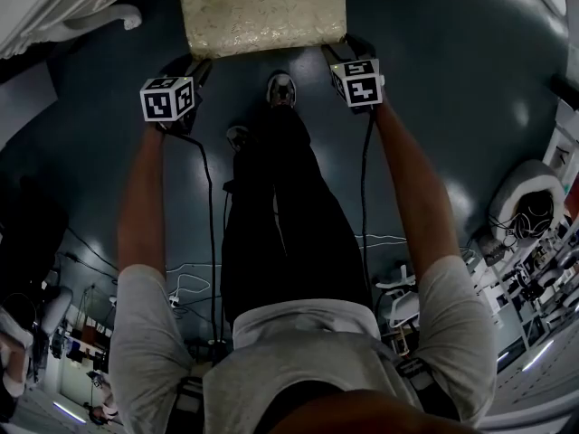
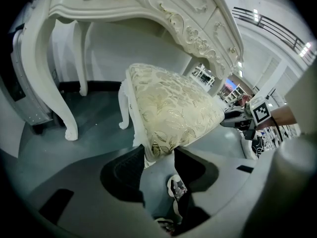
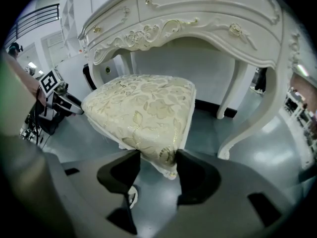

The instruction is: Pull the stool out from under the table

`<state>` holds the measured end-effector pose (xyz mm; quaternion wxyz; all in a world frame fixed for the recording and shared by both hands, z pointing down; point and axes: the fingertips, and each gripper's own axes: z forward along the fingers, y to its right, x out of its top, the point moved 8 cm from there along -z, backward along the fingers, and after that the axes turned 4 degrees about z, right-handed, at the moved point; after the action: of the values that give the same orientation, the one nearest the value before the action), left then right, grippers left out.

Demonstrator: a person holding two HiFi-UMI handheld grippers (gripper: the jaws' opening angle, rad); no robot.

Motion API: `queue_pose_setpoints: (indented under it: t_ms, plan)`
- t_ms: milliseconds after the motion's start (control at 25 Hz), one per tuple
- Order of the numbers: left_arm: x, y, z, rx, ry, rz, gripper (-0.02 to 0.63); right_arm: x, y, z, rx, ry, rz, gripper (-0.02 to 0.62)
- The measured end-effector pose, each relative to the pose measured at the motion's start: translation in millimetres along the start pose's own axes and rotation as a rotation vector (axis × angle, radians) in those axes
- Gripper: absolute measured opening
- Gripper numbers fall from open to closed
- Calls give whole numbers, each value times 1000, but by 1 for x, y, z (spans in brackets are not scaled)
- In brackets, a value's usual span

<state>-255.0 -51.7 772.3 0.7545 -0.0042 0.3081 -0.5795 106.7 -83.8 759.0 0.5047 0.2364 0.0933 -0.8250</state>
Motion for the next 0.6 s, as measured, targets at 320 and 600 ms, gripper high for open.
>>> queue_pose_setpoints:
  t_ms: [320, 600]
  plan:
    - [-14, 7, -7, -4, -30, 5, 187, -14, -8, -8, 0, -4, 4, 239]
    - [-33, 16, -14, -14, -49, 21, 186, -37, -22, -21, -24, -28, 28, 239]
